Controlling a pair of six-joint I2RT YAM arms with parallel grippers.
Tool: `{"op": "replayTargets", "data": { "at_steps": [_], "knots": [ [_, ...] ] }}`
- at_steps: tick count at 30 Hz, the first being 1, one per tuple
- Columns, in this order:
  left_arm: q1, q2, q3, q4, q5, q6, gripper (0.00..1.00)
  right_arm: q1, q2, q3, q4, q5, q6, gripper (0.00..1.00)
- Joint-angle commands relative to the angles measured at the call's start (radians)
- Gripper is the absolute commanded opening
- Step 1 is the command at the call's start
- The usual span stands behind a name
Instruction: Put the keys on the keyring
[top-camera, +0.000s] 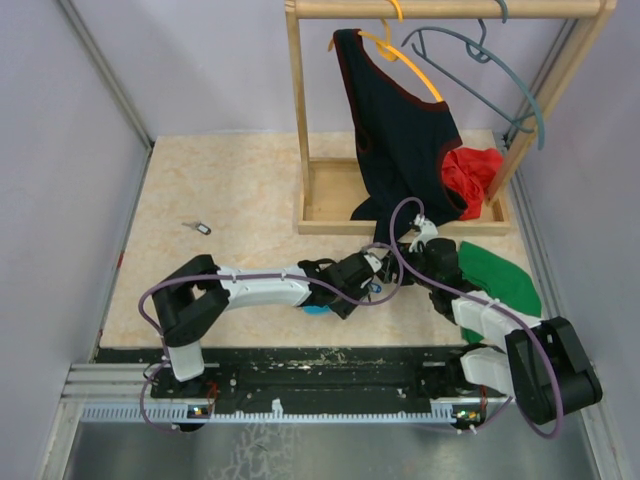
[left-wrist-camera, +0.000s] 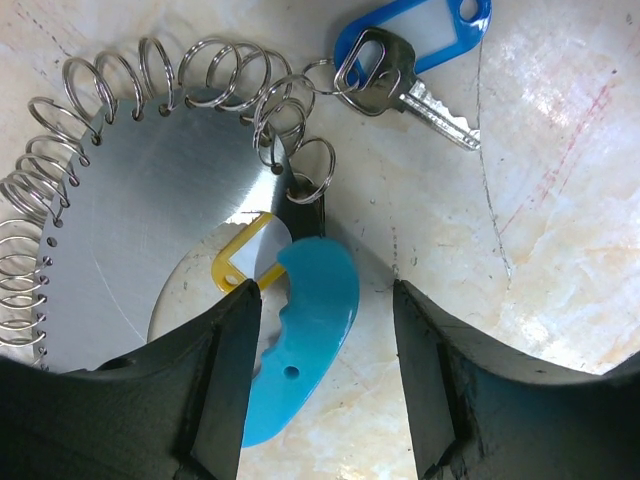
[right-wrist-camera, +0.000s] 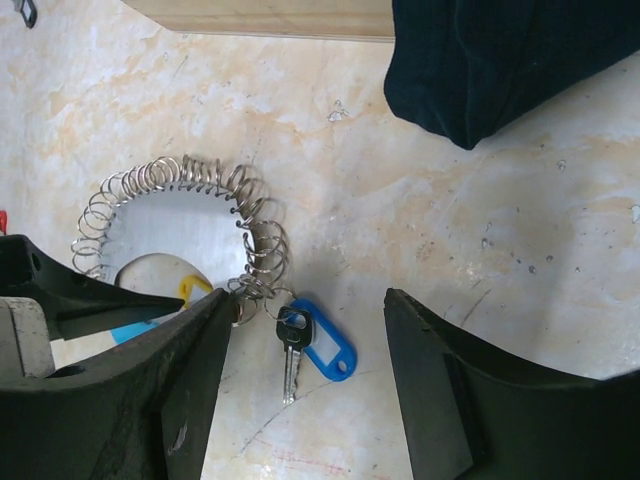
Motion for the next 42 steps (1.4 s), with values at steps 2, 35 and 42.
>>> {"op": "replayTargets", "data": {
  "at_steps": [2,35,42],
  "knots": [
    [0.000,0.022,0.001,-0.033,0.016,-0.007,0.60,0.012,-0.011,0.002,0.075,-0.029,0.005,0.63],
    [0.051,-0.384,-0.353,0.312,0.066,0.166,0.19,0.085,0.149,0.164,0.089,-0.298,0.061,0.64],
    [0.051,-0.457,-0.422,0.382,0.082,0.193,0.19,0.123,0.258,0.221,0.142,-0.328,0.110,0.66]
  ]
}}
